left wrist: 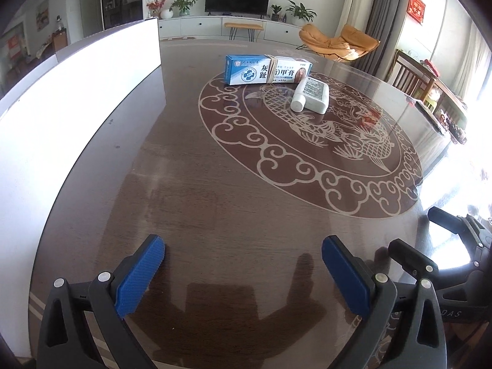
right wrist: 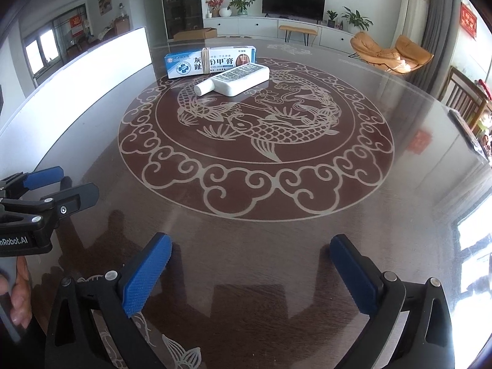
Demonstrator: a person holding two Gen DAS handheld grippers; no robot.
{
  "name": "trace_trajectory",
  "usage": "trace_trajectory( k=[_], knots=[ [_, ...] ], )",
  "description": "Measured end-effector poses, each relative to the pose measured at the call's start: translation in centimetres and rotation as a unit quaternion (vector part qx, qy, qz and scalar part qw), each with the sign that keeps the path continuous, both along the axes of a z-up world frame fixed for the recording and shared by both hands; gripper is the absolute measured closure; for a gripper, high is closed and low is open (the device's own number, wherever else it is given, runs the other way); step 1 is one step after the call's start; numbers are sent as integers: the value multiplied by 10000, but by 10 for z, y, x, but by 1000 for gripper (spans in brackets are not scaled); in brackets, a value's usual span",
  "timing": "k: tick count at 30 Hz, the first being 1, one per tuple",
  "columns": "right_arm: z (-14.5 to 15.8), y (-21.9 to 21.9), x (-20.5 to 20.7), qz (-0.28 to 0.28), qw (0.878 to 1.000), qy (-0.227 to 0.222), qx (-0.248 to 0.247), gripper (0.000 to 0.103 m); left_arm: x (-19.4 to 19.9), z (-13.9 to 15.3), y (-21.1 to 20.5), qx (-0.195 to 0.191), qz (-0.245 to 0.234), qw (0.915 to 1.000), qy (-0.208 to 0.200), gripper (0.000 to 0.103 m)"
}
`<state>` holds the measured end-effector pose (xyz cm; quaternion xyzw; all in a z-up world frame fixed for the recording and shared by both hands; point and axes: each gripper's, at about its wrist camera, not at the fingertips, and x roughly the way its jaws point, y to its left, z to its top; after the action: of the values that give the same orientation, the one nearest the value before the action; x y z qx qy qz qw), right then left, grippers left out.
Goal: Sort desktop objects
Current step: 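Move both open tools back over the table, then grasp the white lotion tube with the right tool and lift it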
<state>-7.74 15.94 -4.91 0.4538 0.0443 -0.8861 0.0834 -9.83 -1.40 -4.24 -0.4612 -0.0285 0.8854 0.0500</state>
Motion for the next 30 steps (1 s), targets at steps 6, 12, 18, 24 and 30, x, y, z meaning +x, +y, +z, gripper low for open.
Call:
trace_trajectory(
  k=[6, 12, 18, 24, 30],
  knots=[
    [1, -2, -4, -70, 10000, -27, 22, 0, 2, 0, -11, -40, 352, 9994, 40, 0],
    [1, -4, -34, -169, 9998, -45, 24, 0, -1, -3, -1, -502, 324, 9982, -39, 0],
    [1, -20, -107, -449, 9988, -177, 30, 0, -1, -2, -5, -391, 369, 9986, -9, 0],
    [5, -52, -169, -31, 9991, -333, -258, 0, -3, -1, -10, -309, 494, 9983, 17, 0],
    [5, -66, -204, -466, 9979, -271, -361, 0, -5, -2, -10, -357, 549, 9979, 0, 0]
  ],
)
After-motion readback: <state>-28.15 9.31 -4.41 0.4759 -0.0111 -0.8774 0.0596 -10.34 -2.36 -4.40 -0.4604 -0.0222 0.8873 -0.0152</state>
